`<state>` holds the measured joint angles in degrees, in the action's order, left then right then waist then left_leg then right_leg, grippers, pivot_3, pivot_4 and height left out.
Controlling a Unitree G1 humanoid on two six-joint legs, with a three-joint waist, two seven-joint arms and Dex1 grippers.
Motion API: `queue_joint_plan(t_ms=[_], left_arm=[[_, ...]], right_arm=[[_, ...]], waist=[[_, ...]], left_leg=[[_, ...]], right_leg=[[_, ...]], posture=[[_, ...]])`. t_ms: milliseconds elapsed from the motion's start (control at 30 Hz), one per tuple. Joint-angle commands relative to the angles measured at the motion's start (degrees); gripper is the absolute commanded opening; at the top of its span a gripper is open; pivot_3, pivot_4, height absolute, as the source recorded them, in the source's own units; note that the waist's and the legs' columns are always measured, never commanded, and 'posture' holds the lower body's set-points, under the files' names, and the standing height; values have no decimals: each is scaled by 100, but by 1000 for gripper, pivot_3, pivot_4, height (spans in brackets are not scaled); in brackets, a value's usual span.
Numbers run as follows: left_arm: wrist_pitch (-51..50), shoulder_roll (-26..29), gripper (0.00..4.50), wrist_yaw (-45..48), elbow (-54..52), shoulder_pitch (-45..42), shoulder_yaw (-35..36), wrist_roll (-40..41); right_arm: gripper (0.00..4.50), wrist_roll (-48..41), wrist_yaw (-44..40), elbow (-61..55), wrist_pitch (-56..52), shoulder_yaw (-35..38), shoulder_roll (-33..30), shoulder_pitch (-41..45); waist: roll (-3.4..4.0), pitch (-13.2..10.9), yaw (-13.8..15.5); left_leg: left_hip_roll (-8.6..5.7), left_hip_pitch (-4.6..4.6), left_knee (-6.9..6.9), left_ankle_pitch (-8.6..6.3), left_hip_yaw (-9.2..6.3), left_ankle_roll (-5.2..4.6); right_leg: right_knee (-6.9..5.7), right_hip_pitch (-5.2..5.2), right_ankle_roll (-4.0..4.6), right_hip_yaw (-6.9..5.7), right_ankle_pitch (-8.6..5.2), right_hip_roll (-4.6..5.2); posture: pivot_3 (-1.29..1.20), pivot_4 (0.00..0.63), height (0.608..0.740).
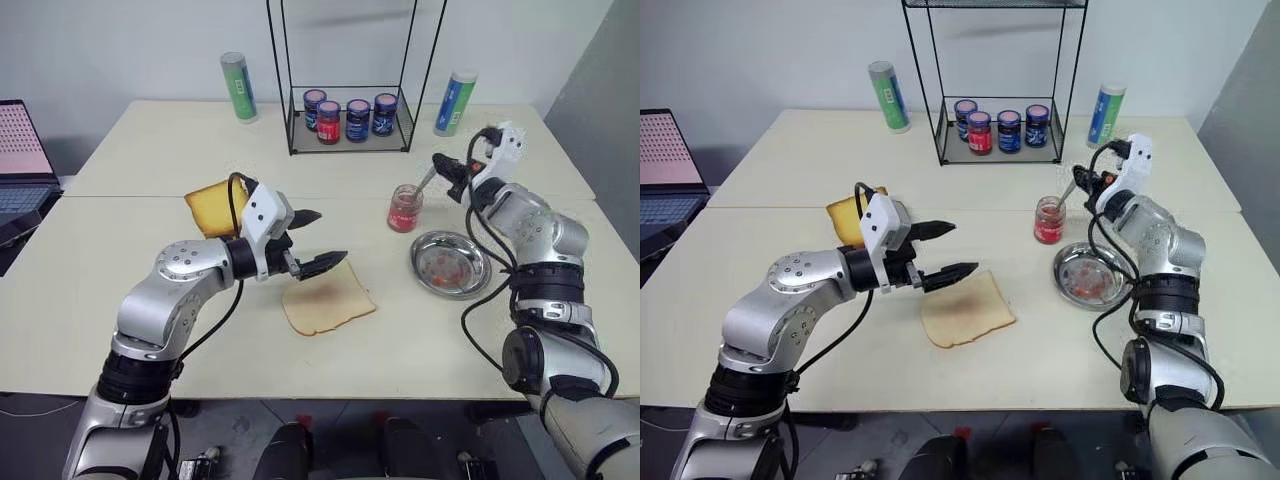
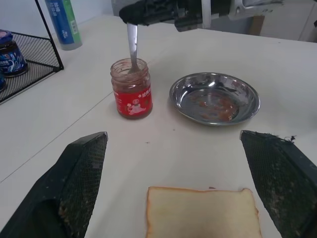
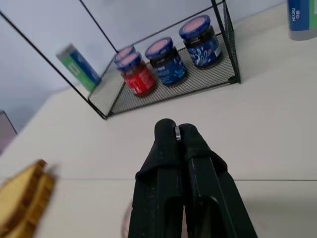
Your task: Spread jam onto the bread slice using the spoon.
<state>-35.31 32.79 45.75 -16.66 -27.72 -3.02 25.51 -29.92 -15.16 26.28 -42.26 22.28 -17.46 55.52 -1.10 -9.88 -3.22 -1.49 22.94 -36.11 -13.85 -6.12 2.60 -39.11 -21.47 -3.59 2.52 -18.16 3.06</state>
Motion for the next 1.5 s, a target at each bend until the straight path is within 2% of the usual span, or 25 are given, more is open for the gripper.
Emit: queue_joint_plan(t_ms=[33, 300, 567, 733, 900, 1000, 1133, 1233, 1400, 1500], left_arm=[[145, -1, 4500, 16, -45, -94, 58, -14], [177, 18, 4500, 32, -3, -116, 59, -19], [184, 115, 4500, 84, -55, -9, 249, 86], [108, 229, 4500, 74, -408, 323, 684, 408], [87, 474, 4500, 96, -1032, 1325, 1386, 715], [244, 549, 4500, 61, -1513, 2541, 1913, 638], [602, 475, 4500, 109, -2005, 3759, 2141, 515], [1078, 291, 4500, 23, -2329, 4452, 2016, 251], [1471, 10, 4500, -189, -2591, 5105, 1788, -25], [1506, -20, 4500, -262, -2610, 5198, 1783, -15]], right_arm=[[17, -492, 407, 47, -246, 597, -8, 296], [17, -1032, 998, 219, -544, 1213, 54, 388], [17, -2111, 1677, 114, -910, 2069, 240, 498], [17, -2603, 2018, -423, -1283, 2026, 355, 480], [17, -3100, 2204, -1547, -1820, 1519, 815, 233], [17, -3120, 2172, -2639, -2149, 668, 1249, -318], [17, -2868, 2097, -3531, -2111, -273, 1529, -944], [17, -2411, 1722, -4002, -1949, -1151, 1393, -1457], [17, -1245, 805, -4545, -1169, -2604, 698, -1979], [17, -1021, 535, -4684, -948, -2899, 623, -2108]], waist=[[0, 0, 0], [0, 0, -5], [1, 0, -6], [6, -2, -23], [15, -2, -46], [23, 5, -138], [27, 3, -131], [31, 1, -34], [30, 2, 62], [31, 2, 54]], left_leg=[[0, 0, 0, 0, 0, -1], [0, 1, 1, -2, 13, -4], [1, 1, 2, -2, 15, -4], [5, 2, 5, -2, 15, -4], [7, 3, 8, -3, 8, -5], [18, -1, 15, -4, 2, -6], [15, 7, 15, -4, -8, -7], [9, 6, 9, -4, -10, -7], [7, -4, 7, -5, -11, -7], [12, -5, 9, -5, -10, -7]], right_leg=[[0, 1, 0, -1, 0, 0], [0, 0, 0, 1, 0, 0], [-1, 0, 1, 0, 0, 0], [-1, -4, 1, 2, 0, -1], [-2, -9, 1, 10, 0, -1], [-1, -12, 4, 15, 1, -2], [-9, -23, 10, 10, -2, -2], [-7, -18, 10, 9, -1, 0], [9, 2, 14, 3, 2, 0], [7, -1, 14, 2, 2, -2]], posture=[[0, 150, 740], [0, 150, 740], [0, 150, 740], [0, 150, 740], [0, 150, 740], [0, 150, 740], [0, 150, 740], [0, 150, 740], [0, 150, 740], [0, 150, 740]])
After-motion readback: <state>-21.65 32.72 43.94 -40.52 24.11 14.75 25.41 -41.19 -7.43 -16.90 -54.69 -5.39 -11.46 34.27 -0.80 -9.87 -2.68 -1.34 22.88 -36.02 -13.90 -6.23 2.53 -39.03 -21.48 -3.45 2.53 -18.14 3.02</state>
